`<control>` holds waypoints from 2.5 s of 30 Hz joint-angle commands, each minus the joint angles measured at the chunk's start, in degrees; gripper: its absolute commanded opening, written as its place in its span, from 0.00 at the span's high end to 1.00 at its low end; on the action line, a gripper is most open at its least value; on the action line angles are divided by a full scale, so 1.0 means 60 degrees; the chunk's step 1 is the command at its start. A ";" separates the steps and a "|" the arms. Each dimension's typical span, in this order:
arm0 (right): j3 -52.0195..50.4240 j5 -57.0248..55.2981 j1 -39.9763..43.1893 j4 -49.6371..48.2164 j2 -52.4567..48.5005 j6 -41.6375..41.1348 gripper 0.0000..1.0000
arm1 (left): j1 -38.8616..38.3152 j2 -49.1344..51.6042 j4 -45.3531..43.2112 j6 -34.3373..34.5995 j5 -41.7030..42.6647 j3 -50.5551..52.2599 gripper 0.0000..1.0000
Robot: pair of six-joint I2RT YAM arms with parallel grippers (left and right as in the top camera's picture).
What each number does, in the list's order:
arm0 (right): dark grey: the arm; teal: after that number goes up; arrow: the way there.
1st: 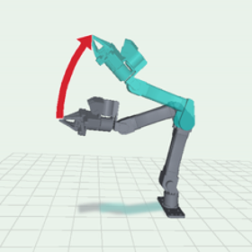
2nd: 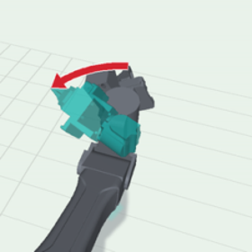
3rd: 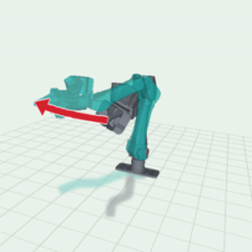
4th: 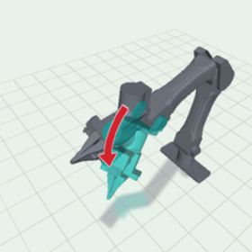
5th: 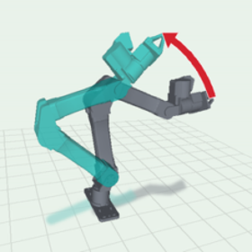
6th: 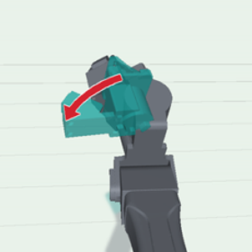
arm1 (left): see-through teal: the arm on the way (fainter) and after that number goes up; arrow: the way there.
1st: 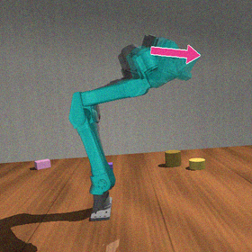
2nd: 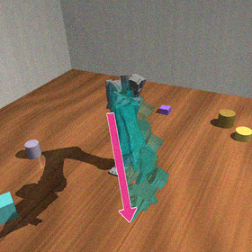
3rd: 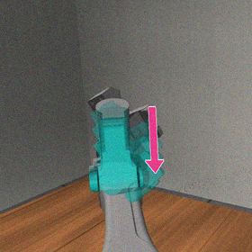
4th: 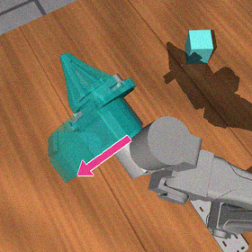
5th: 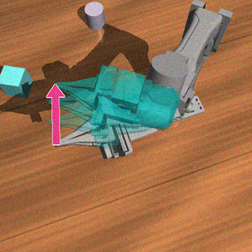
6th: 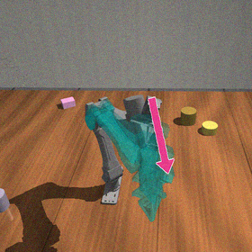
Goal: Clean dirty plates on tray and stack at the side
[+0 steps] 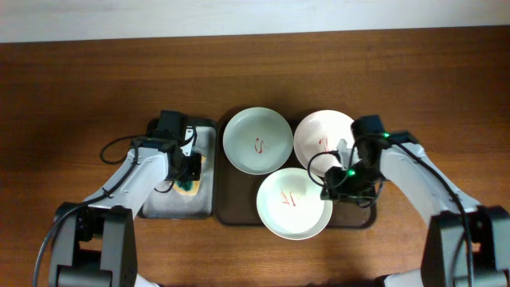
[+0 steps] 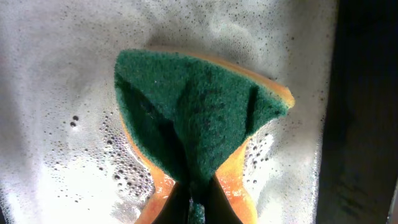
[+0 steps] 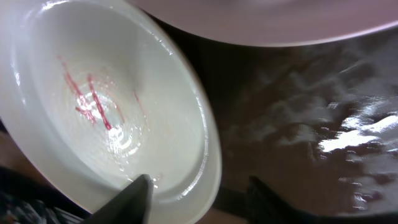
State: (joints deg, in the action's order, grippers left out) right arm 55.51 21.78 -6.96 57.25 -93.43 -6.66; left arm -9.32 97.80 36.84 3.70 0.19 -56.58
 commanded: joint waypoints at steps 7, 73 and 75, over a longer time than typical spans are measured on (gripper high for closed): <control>0.0051 -0.0776 -0.0404 -0.0911 -0.0885 -0.0561 0.91 | 0.0000 0.0117 -0.0131 0.0029 0.0182 -0.0109 1.00; 0.0051 -0.0739 -0.0401 -0.1617 -0.0885 -0.1446 0.96 | -0.3100 -0.0718 -0.1297 0.4226 0.3260 -0.1220 1.00; 0.0051 -0.0743 -0.0401 -0.1628 -0.0885 -0.1446 0.96 | -0.3621 -0.0193 -0.1814 0.4867 0.3264 -0.1220 1.00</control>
State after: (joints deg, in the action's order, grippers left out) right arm 55.51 18.04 -9.02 47.51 -98.52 -14.83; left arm -27.94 92.92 28.73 24.97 18.68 -62.92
